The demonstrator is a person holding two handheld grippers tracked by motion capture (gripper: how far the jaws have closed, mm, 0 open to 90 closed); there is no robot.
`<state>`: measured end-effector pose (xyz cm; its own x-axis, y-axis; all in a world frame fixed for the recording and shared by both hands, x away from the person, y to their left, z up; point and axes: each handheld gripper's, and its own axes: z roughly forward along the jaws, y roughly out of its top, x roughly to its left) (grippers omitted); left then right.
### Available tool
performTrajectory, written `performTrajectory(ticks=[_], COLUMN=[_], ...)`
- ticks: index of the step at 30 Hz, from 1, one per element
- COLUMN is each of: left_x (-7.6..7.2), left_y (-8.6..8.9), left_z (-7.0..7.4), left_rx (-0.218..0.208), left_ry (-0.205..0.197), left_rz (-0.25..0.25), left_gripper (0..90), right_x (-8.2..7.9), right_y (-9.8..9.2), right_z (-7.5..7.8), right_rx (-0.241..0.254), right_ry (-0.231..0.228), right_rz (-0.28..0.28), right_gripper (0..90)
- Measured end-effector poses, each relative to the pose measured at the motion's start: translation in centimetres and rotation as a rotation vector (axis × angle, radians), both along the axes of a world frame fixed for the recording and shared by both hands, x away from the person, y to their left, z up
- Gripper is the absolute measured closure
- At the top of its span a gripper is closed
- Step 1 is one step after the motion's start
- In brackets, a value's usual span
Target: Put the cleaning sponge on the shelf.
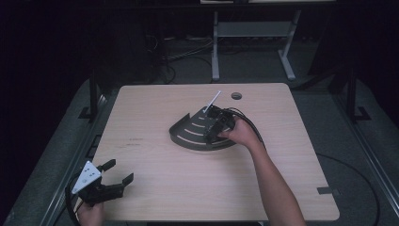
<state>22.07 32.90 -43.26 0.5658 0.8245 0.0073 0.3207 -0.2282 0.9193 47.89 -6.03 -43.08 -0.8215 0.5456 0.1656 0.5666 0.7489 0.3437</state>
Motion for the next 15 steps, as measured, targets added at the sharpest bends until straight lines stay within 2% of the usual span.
performTrajectory(ticks=[7,15], left_x=[0.0,0.0], left_y=[-0.1,-0.2], left_z=[0.0,0.0], left_rx=[-0.001,0.002], left_ry=[0.0,-0.005], left_rz=[0.002,-0.009], left_gripper=[13.5,13.5], right_x=[-0.4,-1.1], right_y=[-0.5,-1.5], right_z=[0.7,1.8], right_rx=[0.028,0.035], right_ry=[-0.008,-0.032], right_rz=[-0.004,-0.012], right_gripper=[18.3,18.3])
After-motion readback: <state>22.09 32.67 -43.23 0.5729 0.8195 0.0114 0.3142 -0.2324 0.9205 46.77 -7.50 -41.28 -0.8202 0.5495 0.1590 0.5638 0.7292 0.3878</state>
